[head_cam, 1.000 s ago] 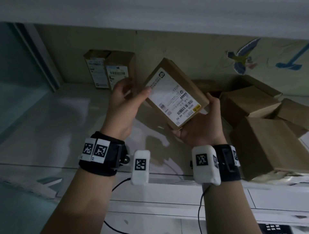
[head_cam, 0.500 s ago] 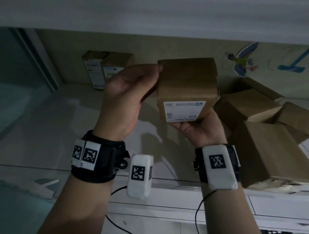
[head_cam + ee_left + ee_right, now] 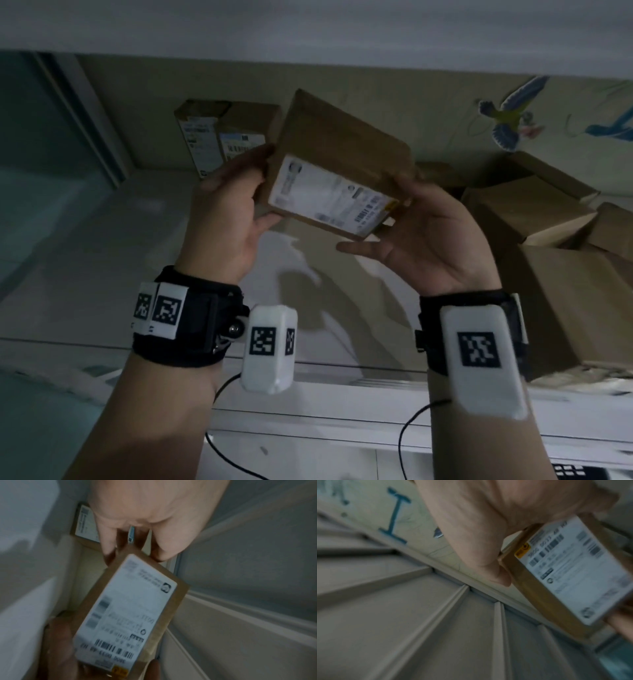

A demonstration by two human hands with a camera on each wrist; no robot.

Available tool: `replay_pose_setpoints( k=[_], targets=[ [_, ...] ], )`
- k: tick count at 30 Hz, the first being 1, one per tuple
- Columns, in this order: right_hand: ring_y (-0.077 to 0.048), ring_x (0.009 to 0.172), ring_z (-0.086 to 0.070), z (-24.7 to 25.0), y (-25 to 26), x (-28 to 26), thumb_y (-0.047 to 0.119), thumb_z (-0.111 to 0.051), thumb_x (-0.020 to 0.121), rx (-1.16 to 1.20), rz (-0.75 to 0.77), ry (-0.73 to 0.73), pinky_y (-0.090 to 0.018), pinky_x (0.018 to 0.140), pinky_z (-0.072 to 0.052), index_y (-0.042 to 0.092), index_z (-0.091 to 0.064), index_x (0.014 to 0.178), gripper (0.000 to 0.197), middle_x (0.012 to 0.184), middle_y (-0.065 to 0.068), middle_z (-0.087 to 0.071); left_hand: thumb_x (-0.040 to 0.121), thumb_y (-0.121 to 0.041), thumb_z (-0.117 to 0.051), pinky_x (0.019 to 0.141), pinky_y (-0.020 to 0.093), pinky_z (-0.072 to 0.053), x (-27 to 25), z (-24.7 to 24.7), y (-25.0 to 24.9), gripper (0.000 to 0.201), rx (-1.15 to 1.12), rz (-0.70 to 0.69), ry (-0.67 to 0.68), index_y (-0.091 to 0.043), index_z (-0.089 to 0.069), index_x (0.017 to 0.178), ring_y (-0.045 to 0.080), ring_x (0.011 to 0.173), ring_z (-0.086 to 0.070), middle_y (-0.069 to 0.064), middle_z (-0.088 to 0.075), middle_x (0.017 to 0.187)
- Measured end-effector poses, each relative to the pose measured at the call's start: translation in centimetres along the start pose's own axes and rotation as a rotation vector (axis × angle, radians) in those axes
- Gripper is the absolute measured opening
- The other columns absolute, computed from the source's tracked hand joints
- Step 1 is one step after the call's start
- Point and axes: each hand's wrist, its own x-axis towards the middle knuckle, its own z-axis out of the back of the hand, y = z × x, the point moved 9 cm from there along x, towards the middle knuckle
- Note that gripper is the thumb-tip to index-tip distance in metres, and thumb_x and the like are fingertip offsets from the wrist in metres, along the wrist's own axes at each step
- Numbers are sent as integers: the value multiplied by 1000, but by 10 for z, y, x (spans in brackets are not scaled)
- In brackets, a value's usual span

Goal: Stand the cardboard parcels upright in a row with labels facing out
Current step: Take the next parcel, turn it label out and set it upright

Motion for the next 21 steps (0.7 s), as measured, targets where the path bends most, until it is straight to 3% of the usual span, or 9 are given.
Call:
replay_pose_setpoints(
  k=[2, 4, 6, 9, 11, 15, 17, 19, 21],
  targets=[
    [-43, 130, -62, -3, 3, 1, 20, -61, 94, -61, 69, -32, -77, 109, -35, 30, -48, 156, 65, 142, -10, -65, 95, -12, -60, 101, 60, -57, -1, 1, 1, 27, 79, 13, 16, -7, -76, 116, 29, 108, -75, 19, -77, 117],
    [-39, 129, -63, -3, -2, 1, 15, -58, 100, -108, 99, -106, -69, 104, -46, 35, -52, 152, 57, 132, -3, -69, 87, -22, -62, 96, 49, -50, -6, -4, 1, 23, 105, 40, 55, -12, -69, 107, 24, 100, -66, 16, -70, 106],
    [-36, 130, -62, -3, -14, 3, 14, -61, 101, -125, 88, -162, -63, 97, -53, 35, -54, 149, 53, 137, -2, -67, 84, -32, -68, 90, 41, -50, -10, -9, 1, 25, 74, 77, 87, -14, -66, 101, 19, 97, -68, 8, -70, 104],
    [-36, 133, -61, 1, -29, 7, 19, -71, 95, -110, 68, -243, -63, 97, -55, 29, -58, 146, 54, 145, -8, -64, 75, -45, -86, 86, 38, -61, -14, -8, 0, 59, 164, 61, 86, -16, -65, 122, 17, 105, -75, 4, -75, 118],
    [-39, 131, -62, 4, -36, 8, 23, -75, 91, -61, 36, -286, -65, 97, -55, 22, -60, 144, 55, 145, -14, -64, 78, -36, -89, 80, 31, -59, -16, -4, -1, 69, 216, 43, 54, -18, -55, 136, 15, 108, -73, 1, -70, 126],
    [-42, 131, -59, 2, -46, 8, 34, -73, 96, 7, -45, -311, -64, 100, -55, 16, -62, 135, 45, 145, -20, -60, 67, -40, -92, 92, 33, -59, -14, 1, 6, 109, 200, 90, 38, -39, -34, 160, 13, 120, -69, -7, -65, 140],
    [-43, 133, -58, -4, -50, 9, 46, -69, 95, 71, -67, -279, -65, 106, -50, 17, -62, 136, 51, 145, -20, -60, 67, -40, -92, 96, 41, -60, -14, 1, 10, 102, 113, 148, 21, -37, -43, 157, 15, 120, -72, -6, -70, 137],
    [-44, 136, -58, -21, -56, 14, 60, -67, 87, 102, -97, -138, -68, 114, -42, 14, -60, 144, 75, 146, -20, -64, 78, -37, -88, 95, 46, -62, -16, -3, 13, 70, 34, 213, 25, -29, -62, 143, 19, 113, -76, -3, -77, 127],
    [-43, 139, -57, -29, -61, 18, 69, -64, 79, 78, -105, -57, -66, 119, -38, 14, -57, 150, 90, 148, -18, -64, 87, -42, -81, 104, 51, -58, -19, -11, 12, 37, 27, 249, 89, -29, -75, 122, 19, 111, -78, -3, -81, 119]
  ],
)
